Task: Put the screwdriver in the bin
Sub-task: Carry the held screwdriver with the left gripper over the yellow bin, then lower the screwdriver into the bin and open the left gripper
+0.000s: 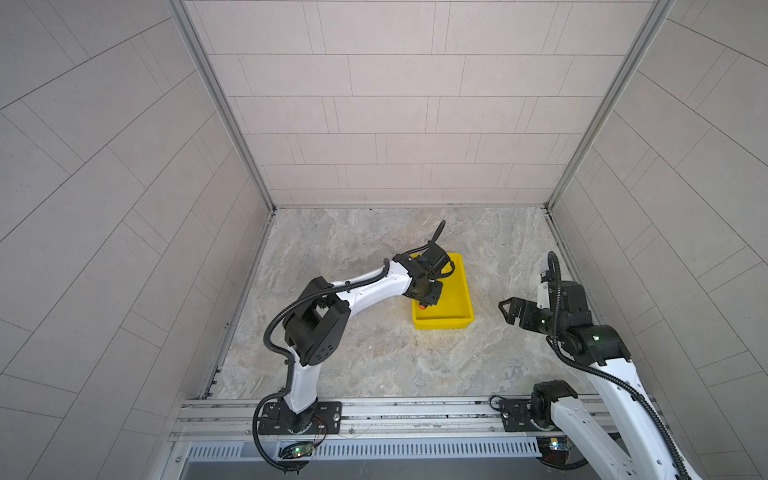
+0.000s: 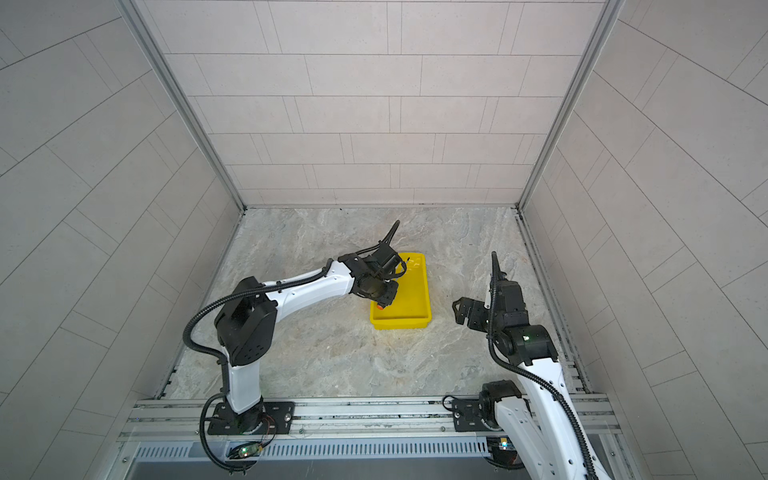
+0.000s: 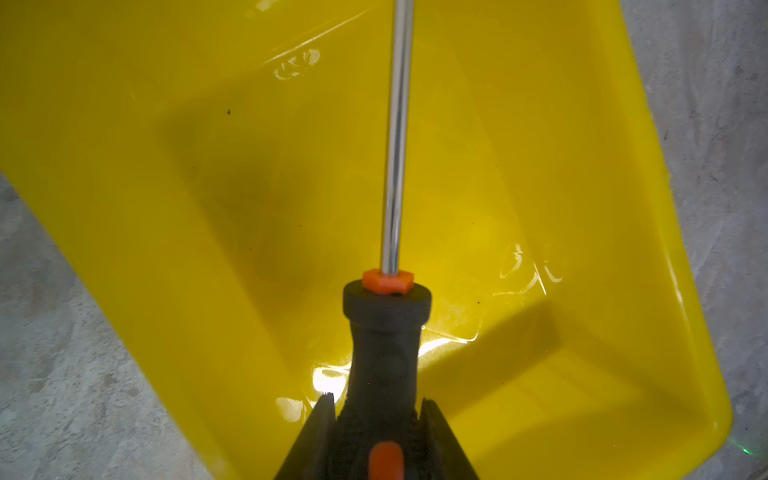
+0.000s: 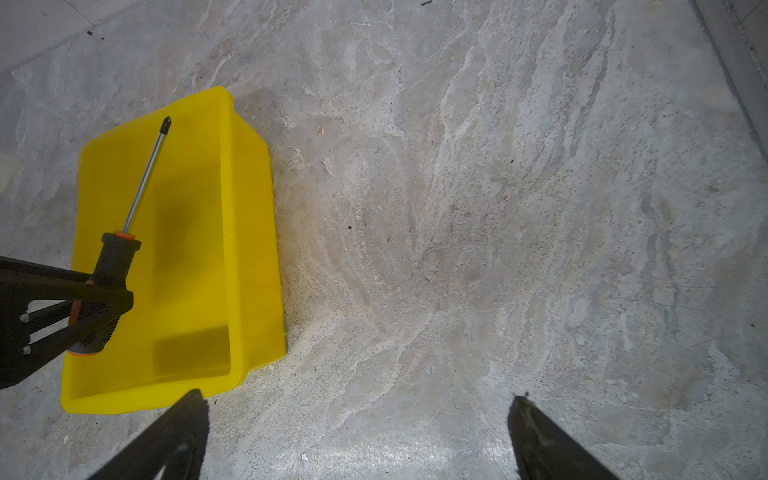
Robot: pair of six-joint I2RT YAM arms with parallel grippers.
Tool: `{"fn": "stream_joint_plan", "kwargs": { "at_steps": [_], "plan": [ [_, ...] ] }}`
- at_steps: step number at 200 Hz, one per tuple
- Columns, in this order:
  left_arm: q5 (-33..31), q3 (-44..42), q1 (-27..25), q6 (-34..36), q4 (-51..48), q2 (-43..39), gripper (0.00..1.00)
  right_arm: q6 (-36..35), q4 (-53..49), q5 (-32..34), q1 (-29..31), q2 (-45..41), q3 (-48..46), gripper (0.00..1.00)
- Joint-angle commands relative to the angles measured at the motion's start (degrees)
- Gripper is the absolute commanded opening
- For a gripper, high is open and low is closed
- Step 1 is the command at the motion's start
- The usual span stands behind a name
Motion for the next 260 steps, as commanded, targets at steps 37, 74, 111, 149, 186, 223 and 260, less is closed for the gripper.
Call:
{"fn": "stream_joint_plan", "kwargs": {
  "at_steps": [37,74,111,149,186,223,260],
  "plan": [
    [2.0,3.5,-0.4,1.2,2.0,4.5,0.11,0.5,-0.4,1.9,-0.1,-1.6,-0.3,1.00],
    [3.9,4.8,-0.5,1.0,2.6,7.1,0.16,1.0,-0.6,2.7,-0.1,-4.7,-0.5,1.00],
    [5.2,5.6,-0.5,1.2,3.0,9.1,0.25,1.0,-0.8,2.7,0.0,-7.1,-0.5,1.00],
    [5.7,6.1,-0.5,1.2,3.1,10.0,0.28,1.1,-1.0,2.7,-0.1,-7.6,-0.4,1.00],
    [4.9,6.1,-0.5,2.0,2.3,9.7,0.29,1.3,-0.9,2.8,0.0,-7.6,-0.5,1.00],
    [3.0,6.1,-0.5,1.8,0.8,9.3,0.33,1.3,-0.7,2.7,0.0,-7.5,-0.7,1.00],
    [2.3,6.2,-0.5,1.8,0.5,8.9,0.46,1.4,-0.6,2.6,0.0,-7.5,-0.8,1.00]
  ]
}}
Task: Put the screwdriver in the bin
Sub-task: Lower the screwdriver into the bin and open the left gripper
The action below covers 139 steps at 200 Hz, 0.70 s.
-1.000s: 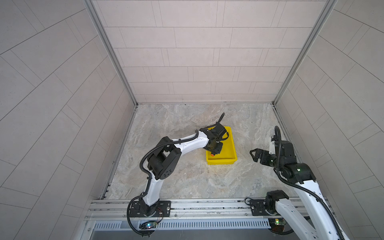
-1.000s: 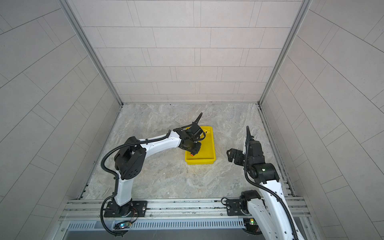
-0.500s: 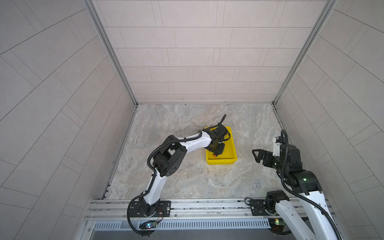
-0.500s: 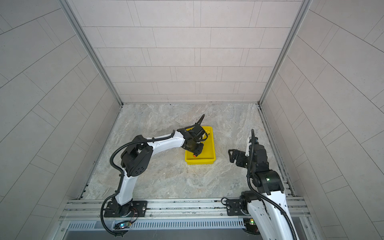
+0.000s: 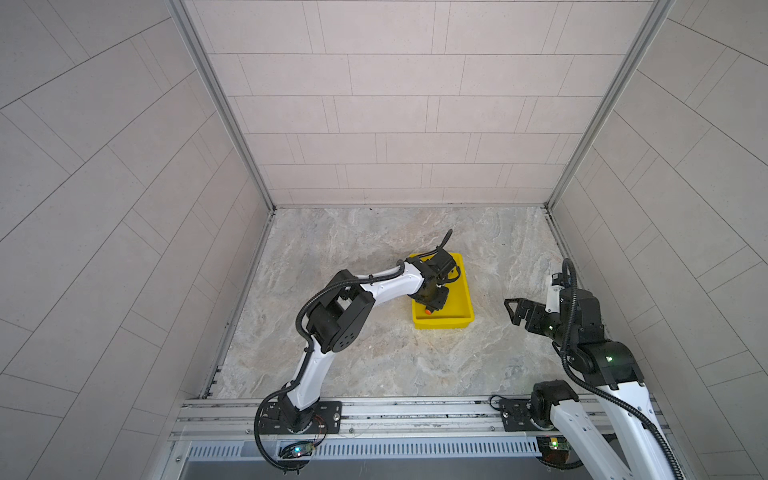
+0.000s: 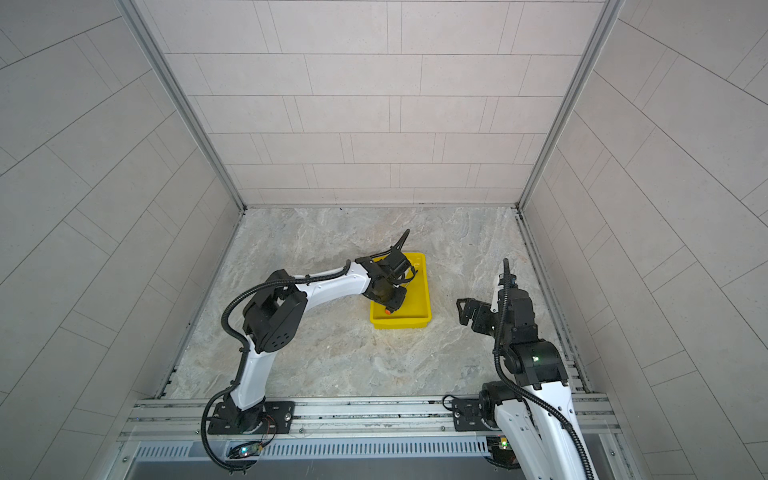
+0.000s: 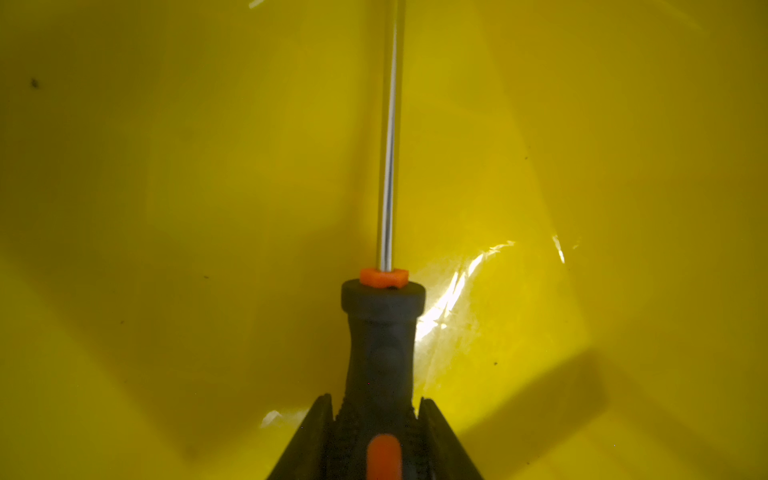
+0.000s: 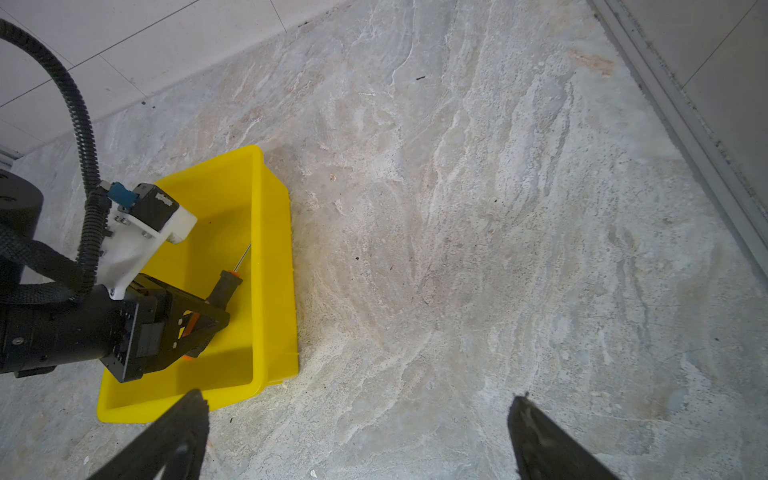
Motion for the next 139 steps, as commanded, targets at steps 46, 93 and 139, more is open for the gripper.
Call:
{"fn": "stream_joint_plan", "kwargs": {
  "at_steps": [46,93,139],
  "plan": [
    [0.8,2.7,-0.2,-0.4,-1.6,-3.1,0.71,0.3,-0.5,0.7,0.0,-0.2,-0.6,1.00],
    [-0.4,4.3,-0.3,0.2,-3.4,-8.5,0.77,0.1,0.0,0.6,0.1,0.0,-0.9,1.00],
    [-5.7,3.2,0.1,2.0,-5.1,-16.6,0.87,-0.1,-0.1,0.4,0.2,0.4,-0.8,1.00]
  ]
}}
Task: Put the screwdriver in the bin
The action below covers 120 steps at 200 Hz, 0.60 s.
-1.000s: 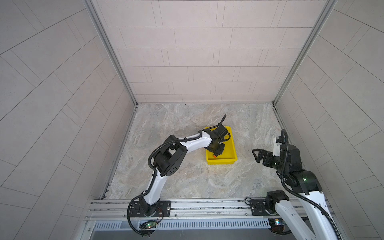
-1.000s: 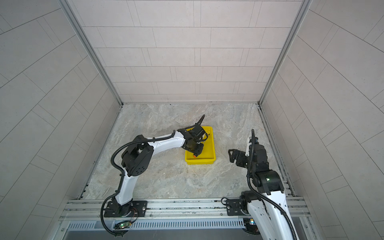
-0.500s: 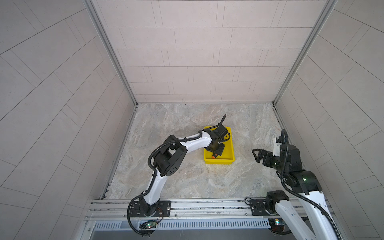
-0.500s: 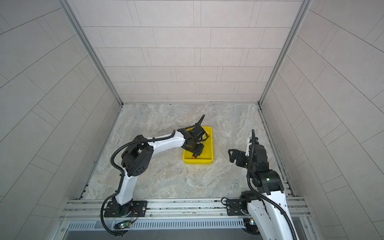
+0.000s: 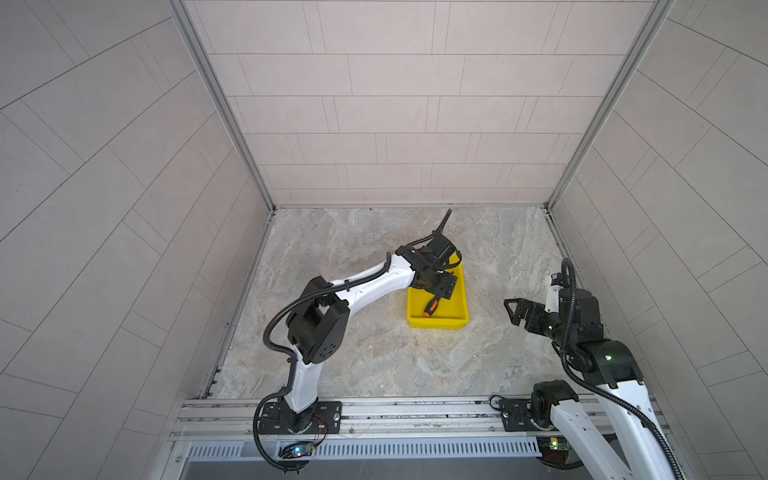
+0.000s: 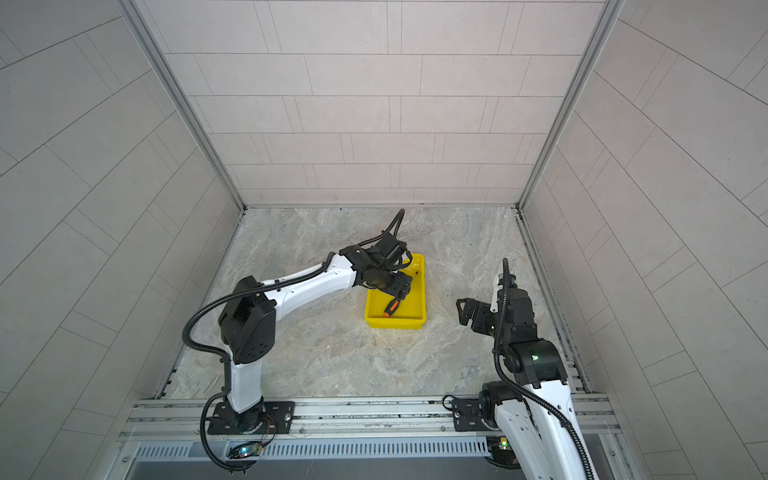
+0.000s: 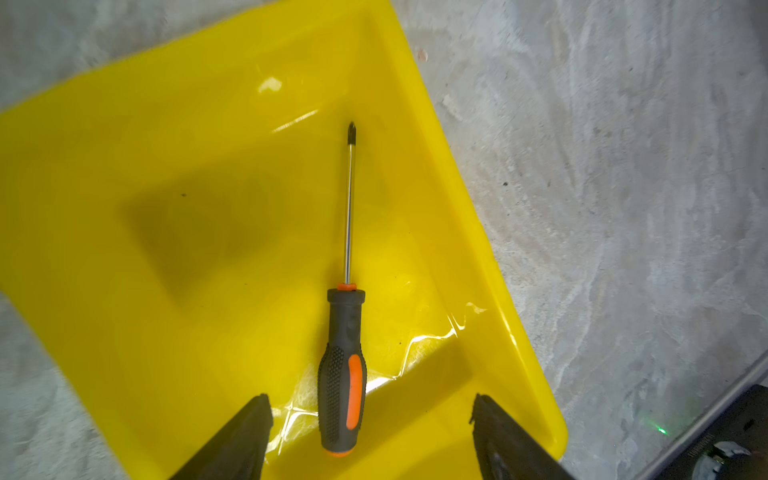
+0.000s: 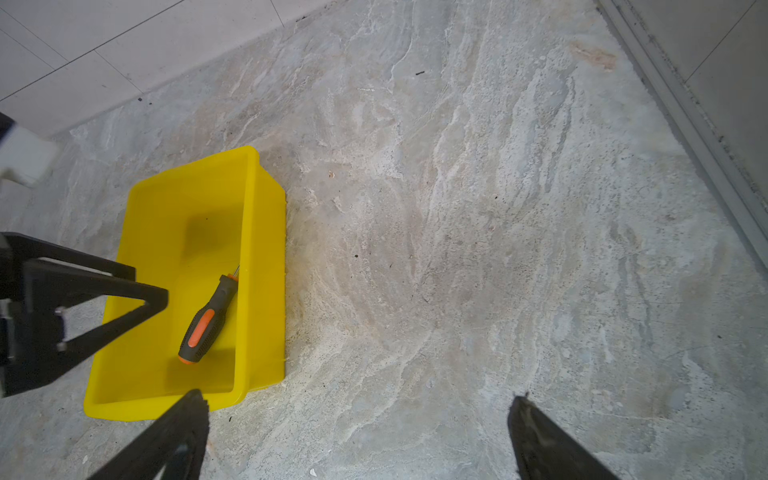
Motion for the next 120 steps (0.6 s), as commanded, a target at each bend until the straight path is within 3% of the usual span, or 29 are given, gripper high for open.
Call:
{"fn": "stream_joint_plan", "kwargs": {
  "at_steps": [1,24,86,99,120],
  "plan": [
    [-4.4,0.4,0.1,1.1,-2.1,-5.5,0.87,-0.1,-0.1,0.5,0.1,-0.1,-0.6,1.00],
    [-6.7,-2.7,1.3,1.9,-0.3,-10.8,1.00,-0.1,-0.2,0.5,0.1,-0.2,-0.6,1.00],
    [-8.0,-18.0,10.7,4.6,10.2,-27.4,1.00,-0.1,0.5,2.1,0.2,0.1,-1.0,1.00],
    [-11.2,-19.9,12.6,4.8,9.9,-29.7,1.00,-0.2,1.1,3.2,0.2,0.8,-1.3,1.00],
    [-21.3,-22.7,13.2,8.6,9.1,-32.4,1.00,-2.2,3.5,4.3,0.1,1.6,-1.9,1.00]
  ]
}}
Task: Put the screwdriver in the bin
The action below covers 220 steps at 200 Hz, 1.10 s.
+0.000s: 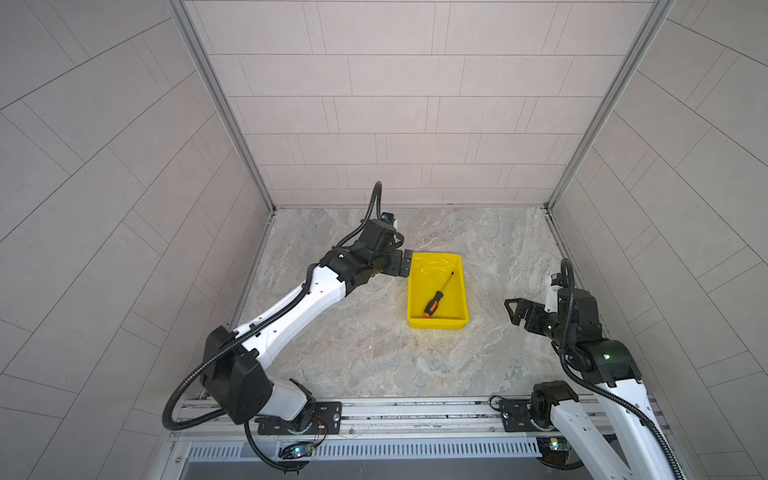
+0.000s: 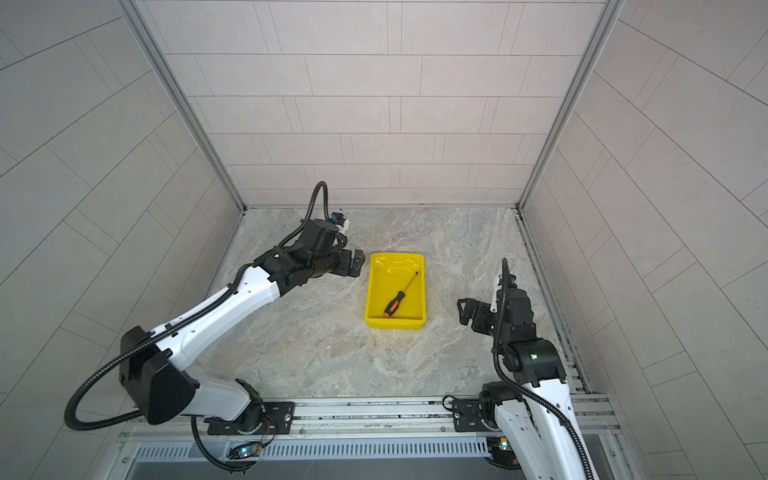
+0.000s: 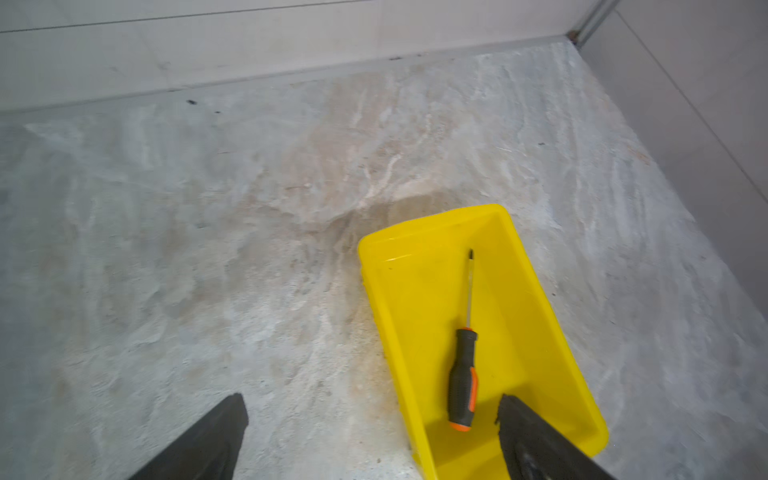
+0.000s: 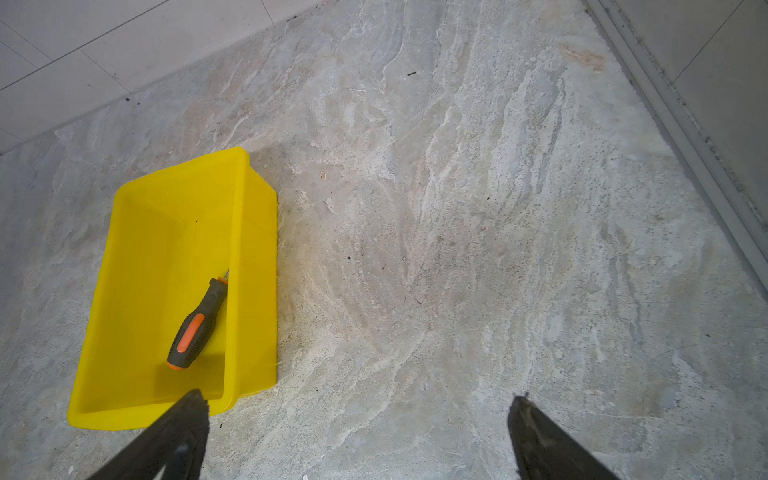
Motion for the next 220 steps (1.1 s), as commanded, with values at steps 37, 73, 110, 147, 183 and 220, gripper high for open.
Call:
{"fn": "stream_joint_plan", "kwargs": {
  "at_steps": [37,73,110,147,183,220],
  "plan": [
    [-24.7,-12.8,0.4,12.0,9.9,-8.8,1.00,-0.1,15.9,8.2,0.1,0.8,-6.1,1.00],
    [-27.9,-26.7,1.8,20.5,27.6,-16.0,1.00,7.3,31.1,19.8,0.0,3.0,-11.6,1.00],
    [-23.3,-41.3,9.3,19.5,44.6,-24.6,1.00,-2.5,37.6,19.6,0.1,13.2,-9.4,1.00],
    [-14.5,-52.5,22.5,14.8,61.2,-25.3,1.00,-11.5,38.5,15.7,0.3,27.6,-1.1,1.00],
    [-13.0,-52.9,27.5,14.1,67.4,-15.7,1.00,-15.3,51.2,17.5,0.2,34.2,-2.8,1.00],
    [-10.9,-52.5,30.7,14.4,72.7,-9.4,1.00,-18.0,61.5,17.0,0.2,40.8,-5.7,1.00]
  ]
}}
